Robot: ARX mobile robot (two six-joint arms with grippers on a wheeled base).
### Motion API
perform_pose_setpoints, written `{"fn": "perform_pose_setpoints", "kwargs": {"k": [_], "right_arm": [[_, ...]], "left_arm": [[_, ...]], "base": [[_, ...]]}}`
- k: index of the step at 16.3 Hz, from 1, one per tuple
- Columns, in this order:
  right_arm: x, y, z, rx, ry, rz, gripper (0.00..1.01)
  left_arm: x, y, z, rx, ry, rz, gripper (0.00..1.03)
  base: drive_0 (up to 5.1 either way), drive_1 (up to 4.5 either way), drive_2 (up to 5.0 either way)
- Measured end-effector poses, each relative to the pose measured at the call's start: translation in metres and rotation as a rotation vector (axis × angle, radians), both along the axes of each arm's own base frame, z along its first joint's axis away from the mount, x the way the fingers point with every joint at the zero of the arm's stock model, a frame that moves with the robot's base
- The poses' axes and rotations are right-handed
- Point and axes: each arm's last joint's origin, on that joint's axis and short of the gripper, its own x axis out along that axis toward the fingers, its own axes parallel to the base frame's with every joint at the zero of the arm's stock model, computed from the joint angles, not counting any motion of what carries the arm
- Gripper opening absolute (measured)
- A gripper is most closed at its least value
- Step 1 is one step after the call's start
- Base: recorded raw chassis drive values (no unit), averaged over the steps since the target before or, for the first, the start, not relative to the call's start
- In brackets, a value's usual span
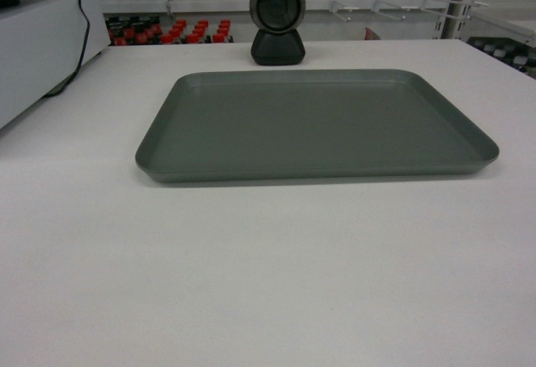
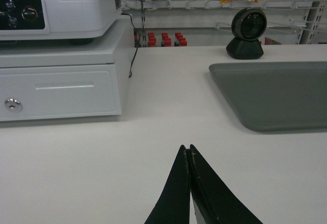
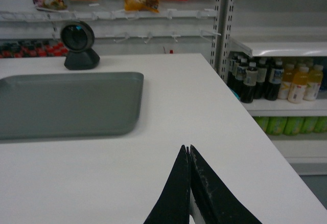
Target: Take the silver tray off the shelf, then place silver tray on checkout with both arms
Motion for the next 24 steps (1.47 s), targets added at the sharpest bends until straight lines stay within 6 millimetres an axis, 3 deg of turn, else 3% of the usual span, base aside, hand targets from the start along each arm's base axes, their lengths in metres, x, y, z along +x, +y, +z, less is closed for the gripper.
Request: {"fn": "perform_pose_setpoints", "kwargs": {"k": [5,14,15,24], "right_arm": [[0.0003,0.0,-0.0033,-0.001,0.025,0.0,0.05],[0.0003,0.0,-0.0031,-0.001,0.023,0.0,0.97],[0.0003,0.0,-0.0031,0.0,0.023,0.0,1.0],[0.0003,0.0,-0.0034,0.0,0.026,0.0,0.98]], "left_arm": [[0.0001,-0.0001,-0.0007,0.0,0.004,-0.002,0.04],[0.0001,0.0,-0.0007,0.0,0.004,-0.002,0.95],[0.0001,-0.0001,-0.0007,0.001,0.004,-0.002,1.0],[0.0001,-0.0001,-0.0008,0.001,0.005,-0.002,0.98]], "base": [[0.0,0.0,0.0],[0.0,0.0,0.0],[0.0,0.0,0.0],[0.0,-0.92,0.9]]}}
